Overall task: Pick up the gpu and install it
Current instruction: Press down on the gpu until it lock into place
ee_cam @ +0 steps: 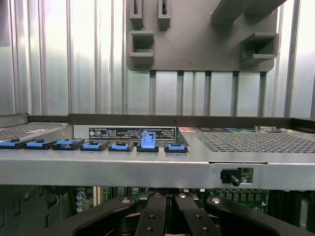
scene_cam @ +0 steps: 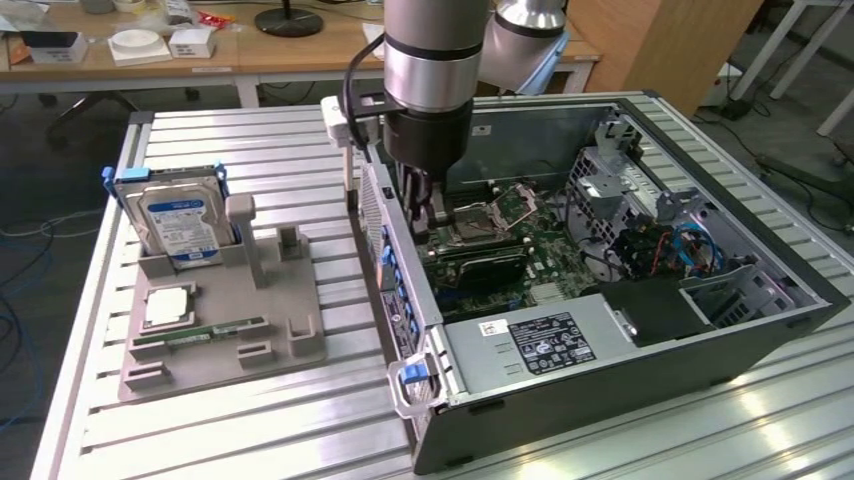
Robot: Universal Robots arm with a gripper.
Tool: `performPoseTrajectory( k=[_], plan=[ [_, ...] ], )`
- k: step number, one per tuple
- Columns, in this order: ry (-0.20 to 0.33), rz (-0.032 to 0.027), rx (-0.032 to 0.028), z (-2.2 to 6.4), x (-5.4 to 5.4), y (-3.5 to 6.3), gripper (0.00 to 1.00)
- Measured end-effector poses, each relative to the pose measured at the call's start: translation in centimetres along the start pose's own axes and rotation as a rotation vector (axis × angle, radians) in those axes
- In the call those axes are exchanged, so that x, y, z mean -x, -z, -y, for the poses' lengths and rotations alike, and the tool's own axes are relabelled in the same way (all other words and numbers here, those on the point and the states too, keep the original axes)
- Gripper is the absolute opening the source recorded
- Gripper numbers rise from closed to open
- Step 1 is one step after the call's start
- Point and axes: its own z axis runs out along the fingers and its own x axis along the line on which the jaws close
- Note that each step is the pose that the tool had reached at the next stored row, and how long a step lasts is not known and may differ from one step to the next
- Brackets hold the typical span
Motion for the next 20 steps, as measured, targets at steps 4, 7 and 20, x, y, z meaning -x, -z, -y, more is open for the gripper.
performPoseTrajectory(
  k=[4,7,20],
  plan=[
    [0.0,0.0,0.0,0.0,-0.13,-0.01,0.1],
    [0.0,0.0,0.0,0.0,-0.16,-0.01,0.1],
    [0.0,-0.0002,0.0001,-0.22,-0.17,-0.09,0.1]
  ],
)
